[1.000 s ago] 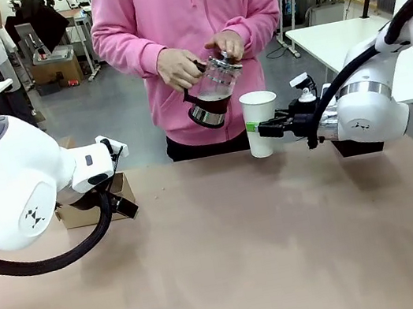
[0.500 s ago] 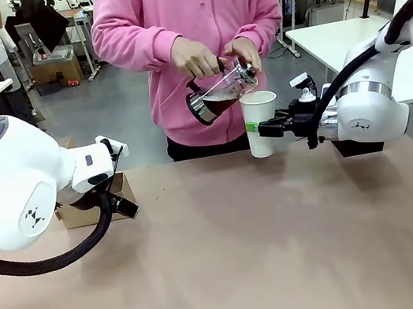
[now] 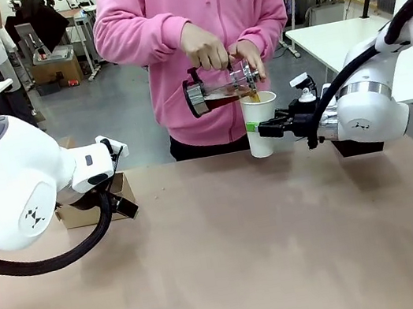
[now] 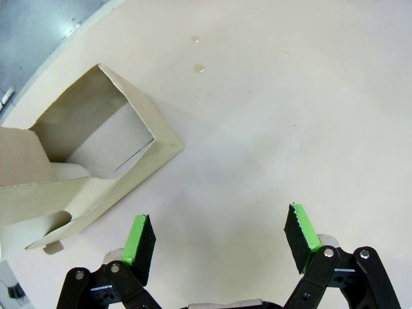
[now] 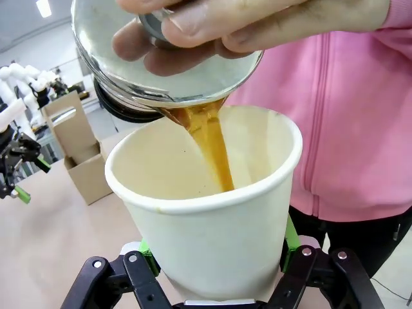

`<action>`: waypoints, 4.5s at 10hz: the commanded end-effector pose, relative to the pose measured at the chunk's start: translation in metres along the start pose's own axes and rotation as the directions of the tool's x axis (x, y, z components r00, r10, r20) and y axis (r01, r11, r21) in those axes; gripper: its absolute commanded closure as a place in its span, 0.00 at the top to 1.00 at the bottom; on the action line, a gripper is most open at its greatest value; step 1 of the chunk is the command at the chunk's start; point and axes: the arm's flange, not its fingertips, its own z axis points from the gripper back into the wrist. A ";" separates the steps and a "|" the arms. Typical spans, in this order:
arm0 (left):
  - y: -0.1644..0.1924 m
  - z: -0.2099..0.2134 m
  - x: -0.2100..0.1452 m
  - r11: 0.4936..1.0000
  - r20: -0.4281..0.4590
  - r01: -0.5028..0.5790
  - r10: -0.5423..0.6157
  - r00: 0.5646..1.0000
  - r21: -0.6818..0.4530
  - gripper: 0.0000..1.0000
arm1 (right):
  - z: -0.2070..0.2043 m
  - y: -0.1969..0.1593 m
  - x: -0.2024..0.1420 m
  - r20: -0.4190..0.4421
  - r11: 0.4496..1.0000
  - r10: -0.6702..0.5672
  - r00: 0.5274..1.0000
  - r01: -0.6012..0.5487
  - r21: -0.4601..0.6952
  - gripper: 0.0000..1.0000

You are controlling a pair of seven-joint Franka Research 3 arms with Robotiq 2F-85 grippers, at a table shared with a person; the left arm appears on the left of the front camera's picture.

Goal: Pour a drink into a cup and package it in a carrier.
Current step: When a person places the Paper Cup Lid on the 600 ml Paper Cup , lift the 600 ml Paper Cup.

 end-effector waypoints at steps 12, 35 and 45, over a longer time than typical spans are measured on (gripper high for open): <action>0.000 0.000 0.000 1.000 0.001 0.000 0.000 1.000 -0.001 1.00 | -0.001 0.001 0.000 0.001 1.000 0.001 1.000 -0.001 0.001 0.80; 0.000 0.000 0.000 1.000 0.001 0.000 0.000 1.000 -0.001 1.00 | -0.001 0.001 0.000 0.001 1.000 0.001 1.000 -0.001 0.001 0.80; 0.000 0.000 0.000 1.000 0.001 0.000 0.000 1.000 -0.001 1.00 | -0.001 0.001 0.000 0.001 1.000 0.001 1.000 -0.001 0.001 0.80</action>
